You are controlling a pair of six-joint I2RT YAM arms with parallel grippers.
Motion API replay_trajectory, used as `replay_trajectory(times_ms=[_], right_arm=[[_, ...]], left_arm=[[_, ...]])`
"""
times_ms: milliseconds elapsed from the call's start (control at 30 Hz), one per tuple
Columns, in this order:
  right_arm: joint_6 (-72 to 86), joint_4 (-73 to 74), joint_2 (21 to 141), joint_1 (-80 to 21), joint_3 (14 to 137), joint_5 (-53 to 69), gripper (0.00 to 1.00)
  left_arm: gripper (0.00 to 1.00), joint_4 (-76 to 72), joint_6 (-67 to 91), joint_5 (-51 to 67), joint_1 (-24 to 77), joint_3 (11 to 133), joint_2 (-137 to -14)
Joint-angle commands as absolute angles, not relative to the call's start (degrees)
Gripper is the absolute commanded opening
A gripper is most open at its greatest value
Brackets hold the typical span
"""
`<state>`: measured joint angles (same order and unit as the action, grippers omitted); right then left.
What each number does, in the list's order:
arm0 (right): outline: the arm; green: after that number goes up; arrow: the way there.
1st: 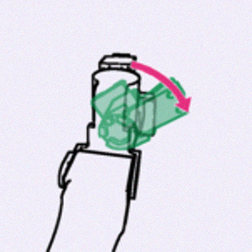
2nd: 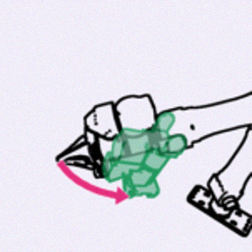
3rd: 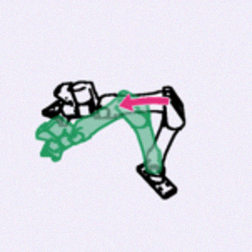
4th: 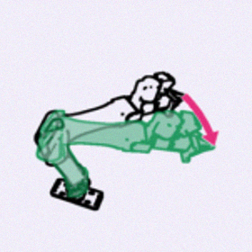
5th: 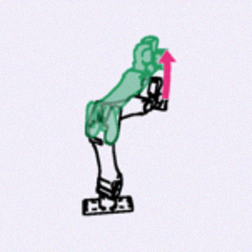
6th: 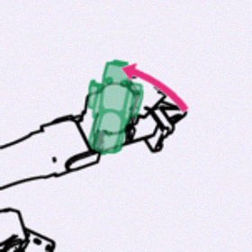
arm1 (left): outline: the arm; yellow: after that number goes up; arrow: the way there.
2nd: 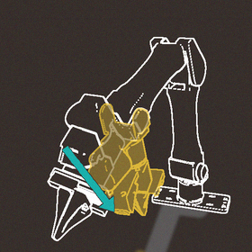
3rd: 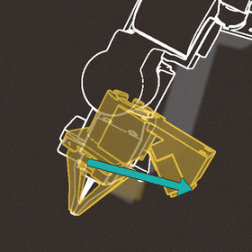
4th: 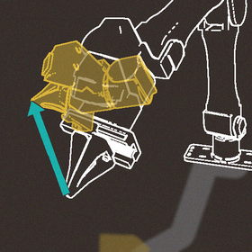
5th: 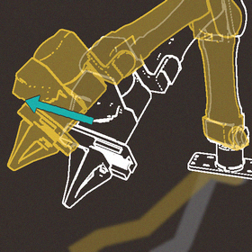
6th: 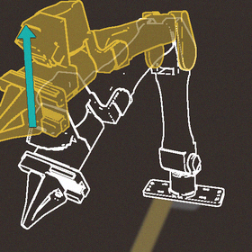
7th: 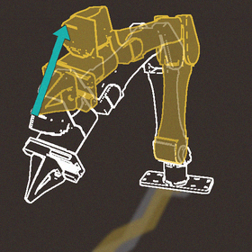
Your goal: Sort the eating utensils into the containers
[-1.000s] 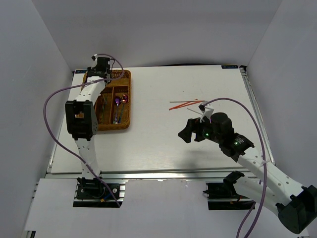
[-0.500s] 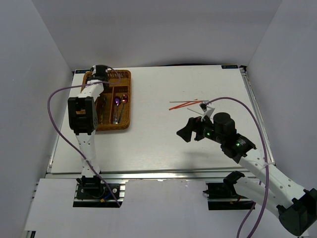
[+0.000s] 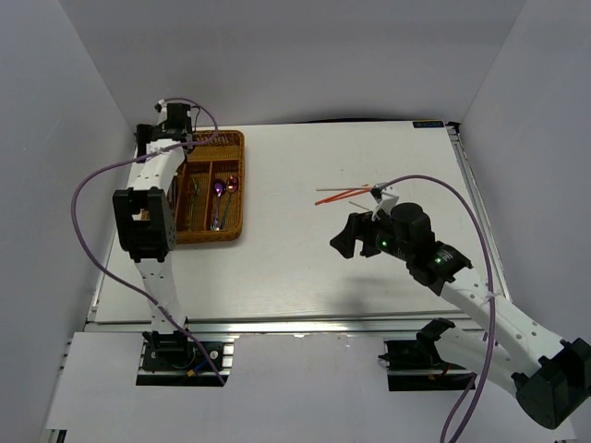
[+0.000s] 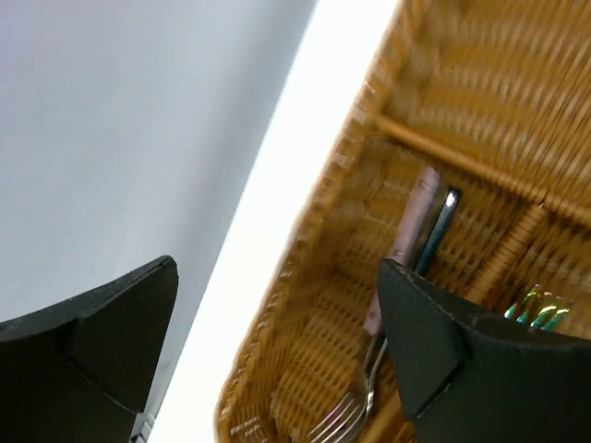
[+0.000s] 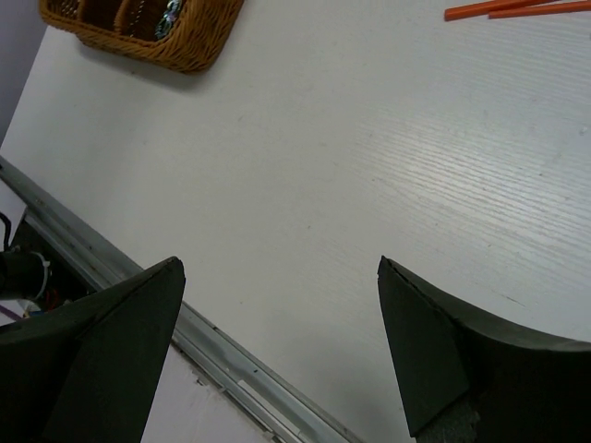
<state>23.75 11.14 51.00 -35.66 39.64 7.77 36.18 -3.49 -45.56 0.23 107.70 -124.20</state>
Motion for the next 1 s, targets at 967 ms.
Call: replay_trajectory(times_ms=[967], right_arm=[[-12.74, 28.9, 103.33, -18.81, 78.36, -8.97, 0.68]], left_arm=[[0.98, 22.14, 22.24, -5.44, 3.95, 39.28, -41.31]])
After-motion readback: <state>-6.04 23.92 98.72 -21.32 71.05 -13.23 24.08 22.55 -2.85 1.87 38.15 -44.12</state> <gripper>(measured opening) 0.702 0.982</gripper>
